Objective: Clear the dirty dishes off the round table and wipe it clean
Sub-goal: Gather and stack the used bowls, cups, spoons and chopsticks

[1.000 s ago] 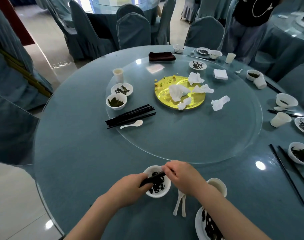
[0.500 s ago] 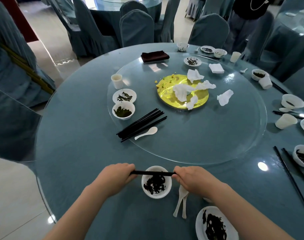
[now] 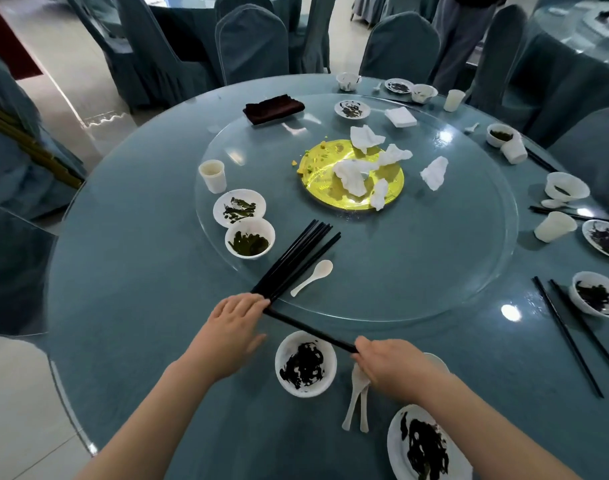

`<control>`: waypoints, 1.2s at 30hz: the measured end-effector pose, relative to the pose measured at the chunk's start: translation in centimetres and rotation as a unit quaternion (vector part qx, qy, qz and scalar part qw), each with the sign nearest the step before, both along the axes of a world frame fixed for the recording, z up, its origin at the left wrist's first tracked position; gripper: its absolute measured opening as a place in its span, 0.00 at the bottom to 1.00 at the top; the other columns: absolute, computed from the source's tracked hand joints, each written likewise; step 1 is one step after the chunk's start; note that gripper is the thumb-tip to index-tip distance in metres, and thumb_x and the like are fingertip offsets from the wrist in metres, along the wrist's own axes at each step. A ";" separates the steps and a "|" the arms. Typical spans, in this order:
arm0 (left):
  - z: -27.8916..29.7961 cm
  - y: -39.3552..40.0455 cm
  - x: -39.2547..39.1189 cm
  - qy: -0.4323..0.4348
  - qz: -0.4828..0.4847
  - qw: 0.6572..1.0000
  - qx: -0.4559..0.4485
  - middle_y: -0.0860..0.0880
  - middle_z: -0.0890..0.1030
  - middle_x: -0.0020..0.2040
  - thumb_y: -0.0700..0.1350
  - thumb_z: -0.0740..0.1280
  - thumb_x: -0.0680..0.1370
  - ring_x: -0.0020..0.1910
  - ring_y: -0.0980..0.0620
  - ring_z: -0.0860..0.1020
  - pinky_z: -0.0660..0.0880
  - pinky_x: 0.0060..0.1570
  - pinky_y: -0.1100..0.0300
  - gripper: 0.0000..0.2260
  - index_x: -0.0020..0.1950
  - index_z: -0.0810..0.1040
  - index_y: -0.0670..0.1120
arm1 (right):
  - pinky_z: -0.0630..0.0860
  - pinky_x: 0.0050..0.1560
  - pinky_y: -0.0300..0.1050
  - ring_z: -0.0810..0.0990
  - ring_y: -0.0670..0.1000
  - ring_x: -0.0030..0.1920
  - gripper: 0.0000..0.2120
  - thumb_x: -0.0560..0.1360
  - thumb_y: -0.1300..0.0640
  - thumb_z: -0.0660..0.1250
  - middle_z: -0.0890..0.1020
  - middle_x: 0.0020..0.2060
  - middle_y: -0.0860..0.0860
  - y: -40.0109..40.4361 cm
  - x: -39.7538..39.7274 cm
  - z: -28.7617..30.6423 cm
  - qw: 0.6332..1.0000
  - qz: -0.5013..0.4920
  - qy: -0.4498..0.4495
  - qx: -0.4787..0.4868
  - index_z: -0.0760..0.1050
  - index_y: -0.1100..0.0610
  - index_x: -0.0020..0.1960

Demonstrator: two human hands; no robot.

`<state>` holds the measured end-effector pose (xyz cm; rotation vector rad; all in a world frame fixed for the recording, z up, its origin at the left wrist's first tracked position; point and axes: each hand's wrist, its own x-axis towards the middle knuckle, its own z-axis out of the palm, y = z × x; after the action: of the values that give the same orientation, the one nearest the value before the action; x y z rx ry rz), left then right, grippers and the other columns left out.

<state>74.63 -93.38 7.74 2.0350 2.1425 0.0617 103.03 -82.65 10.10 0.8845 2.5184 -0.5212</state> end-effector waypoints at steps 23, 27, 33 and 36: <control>-5.3 5.8 -0.4 0.013 0.056 0.983 -0.175 0.48 0.40 0.80 0.52 0.58 0.81 0.79 0.51 0.43 0.46 0.76 0.53 0.34 0.80 0.41 0.46 | 0.69 0.45 0.46 0.78 0.59 0.56 0.14 0.83 0.60 0.51 0.77 0.58 0.59 6.6 -7.5 -5.9 0.871 -0.485 0.073 -0.037 0.71 0.64 0.60; -5.6 5.8 0.2 0.000 0.034 0.986 -0.165 0.50 0.42 0.80 0.51 0.57 0.81 0.79 0.52 0.43 0.46 0.76 0.53 0.33 0.80 0.42 0.48 | 0.67 0.35 0.45 0.75 0.56 0.41 0.16 0.82 0.62 0.48 0.78 0.49 0.57 7.3 -7.8 -6.0 0.883 -0.468 0.017 -0.031 0.73 0.64 0.60; -5.7 5.7 0.9 -0.029 0.009 0.984 -0.174 0.54 0.42 0.80 0.50 0.57 0.82 0.78 0.52 0.41 0.46 0.76 0.51 0.31 0.80 0.43 0.53 | 0.75 0.43 0.46 0.77 0.55 0.45 0.14 0.82 0.60 0.52 0.80 0.49 0.55 7.7 -7.7 -5.3 0.916 -0.392 -0.077 0.046 0.76 0.60 0.56; -5.6 5.7 1.2 -0.038 0.000 0.985 -0.169 0.55 0.43 0.80 0.48 0.56 0.82 0.78 0.52 0.41 0.45 0.76 0.50 0.30 0.80 0.43 0.54 | 0.75 0.42 0.45 0.78 0.54 0.45 0.15 0.82 0.58 0.53 0.81 0.47 0.55 7.7 -7.8 -5.0 0.926 -0.358 -0.103 0.064 0.77 0.60 0.54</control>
<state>75.86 -87.64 2.19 1.8074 1.9510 -0.2084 95.25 -74.92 5.06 1.8205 1.9993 -0.4405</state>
